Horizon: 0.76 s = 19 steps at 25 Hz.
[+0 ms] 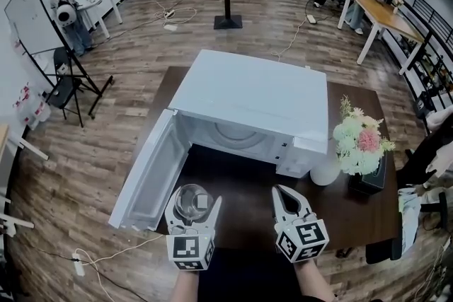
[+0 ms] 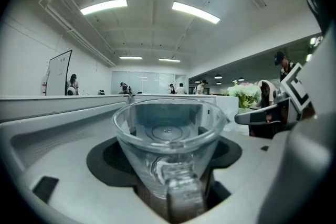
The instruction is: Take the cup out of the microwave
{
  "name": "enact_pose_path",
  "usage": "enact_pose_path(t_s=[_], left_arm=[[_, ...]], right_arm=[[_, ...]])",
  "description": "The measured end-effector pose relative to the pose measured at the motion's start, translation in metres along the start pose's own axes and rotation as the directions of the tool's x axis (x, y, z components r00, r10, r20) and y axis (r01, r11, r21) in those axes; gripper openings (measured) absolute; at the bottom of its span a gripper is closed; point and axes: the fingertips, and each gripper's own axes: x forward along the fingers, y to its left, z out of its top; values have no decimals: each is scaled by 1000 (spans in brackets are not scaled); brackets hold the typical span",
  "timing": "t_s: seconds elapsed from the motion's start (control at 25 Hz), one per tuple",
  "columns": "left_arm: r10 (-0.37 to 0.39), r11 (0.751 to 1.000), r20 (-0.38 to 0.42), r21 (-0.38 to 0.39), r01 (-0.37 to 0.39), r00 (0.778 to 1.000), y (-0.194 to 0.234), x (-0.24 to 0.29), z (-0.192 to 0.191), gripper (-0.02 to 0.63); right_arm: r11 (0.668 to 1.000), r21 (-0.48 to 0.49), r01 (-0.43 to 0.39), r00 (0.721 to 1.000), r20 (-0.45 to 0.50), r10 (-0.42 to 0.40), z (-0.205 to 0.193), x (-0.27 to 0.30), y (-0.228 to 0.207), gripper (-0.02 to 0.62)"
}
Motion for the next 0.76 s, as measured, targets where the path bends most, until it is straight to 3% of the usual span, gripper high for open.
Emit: enact_pose_path(t_s=[0.24,0.76], left_arm=[[-11,1000,-11,-1,11,1000,2,5,-5,387],[-42,999,-15,-4,42,999,-10,7,-7,387]], right_arm=[[999,43,2,1000,-10,-1,-3,0,-1,-6],[1000,17,22,1000,-14,-22,-4,-6,-2,-6]])
